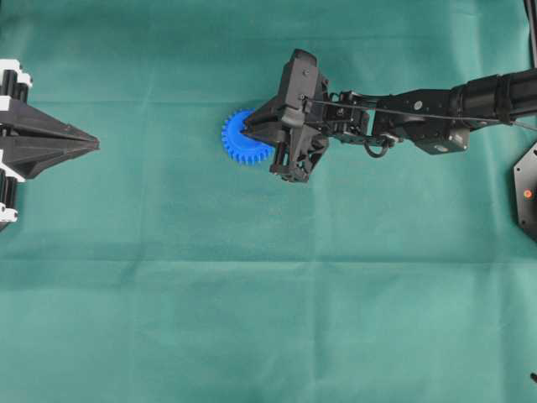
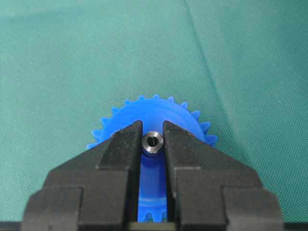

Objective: Insert the shaft placed at a random location into the center hole of the medium gear at another random location.
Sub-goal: 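Align and lower the shaft into the blue gear's center hole, then open the right gripper and withdraw it up and right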

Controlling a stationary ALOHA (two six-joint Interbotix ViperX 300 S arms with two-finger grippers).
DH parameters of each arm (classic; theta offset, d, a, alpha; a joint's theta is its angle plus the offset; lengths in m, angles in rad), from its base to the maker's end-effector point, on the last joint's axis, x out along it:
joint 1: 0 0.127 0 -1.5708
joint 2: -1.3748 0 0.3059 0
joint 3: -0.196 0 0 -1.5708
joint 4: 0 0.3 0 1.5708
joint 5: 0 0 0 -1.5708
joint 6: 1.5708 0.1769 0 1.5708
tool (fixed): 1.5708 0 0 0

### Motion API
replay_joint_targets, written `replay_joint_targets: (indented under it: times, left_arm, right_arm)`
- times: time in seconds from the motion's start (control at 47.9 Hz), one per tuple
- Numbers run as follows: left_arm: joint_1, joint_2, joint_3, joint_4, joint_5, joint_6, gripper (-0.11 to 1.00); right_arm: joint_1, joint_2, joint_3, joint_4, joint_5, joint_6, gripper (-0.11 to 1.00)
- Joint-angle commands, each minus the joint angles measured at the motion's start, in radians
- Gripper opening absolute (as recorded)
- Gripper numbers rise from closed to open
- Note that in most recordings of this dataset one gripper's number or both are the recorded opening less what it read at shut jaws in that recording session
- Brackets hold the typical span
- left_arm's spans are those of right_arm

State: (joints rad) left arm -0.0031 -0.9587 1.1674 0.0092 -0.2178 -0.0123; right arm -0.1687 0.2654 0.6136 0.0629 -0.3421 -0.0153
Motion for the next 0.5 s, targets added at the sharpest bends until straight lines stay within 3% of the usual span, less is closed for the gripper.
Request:
replay_joint_targets:
  times: [0.0, 0.063, 0.271, 0.313, 0.48]
  left_arm:
    - [-0.002, 0.006, -0.020, 0.003, -0.006, -0.002, 0.00]
    - [-0.002, 0.006, -0.020, 0.003, -0.006, -0.002, 0.00]
    - [-0.002, 0.006, -0.021, 0.003, 0.000, -0.002, 0.00]
    - [-0.002, 0.006, -0.021, 0.003, 0.003, -0.002, 0.00]
    - [-0.003, 0.003, -0.021, 0.002, 0.003, -0.002, 0.00]
  right_arm:
    - [-0.002, -0.015, -0.025, 0.003, -0.002, -0.003, 0.16]
    - [-0.002, -0.015, -0.026, 0.003, -0.002, 0.000, 0.27]
    - [0.006, -0.037, -0.028, 0.003, 0.000, -0.002, 0.87]
    - [0.006, -0.048, -0.026, 0.002, 0.002, -0.002, 0.90]
    - [0.006, -0.109, -0.017, 0.000, 0.017, -0.006, 0.81]
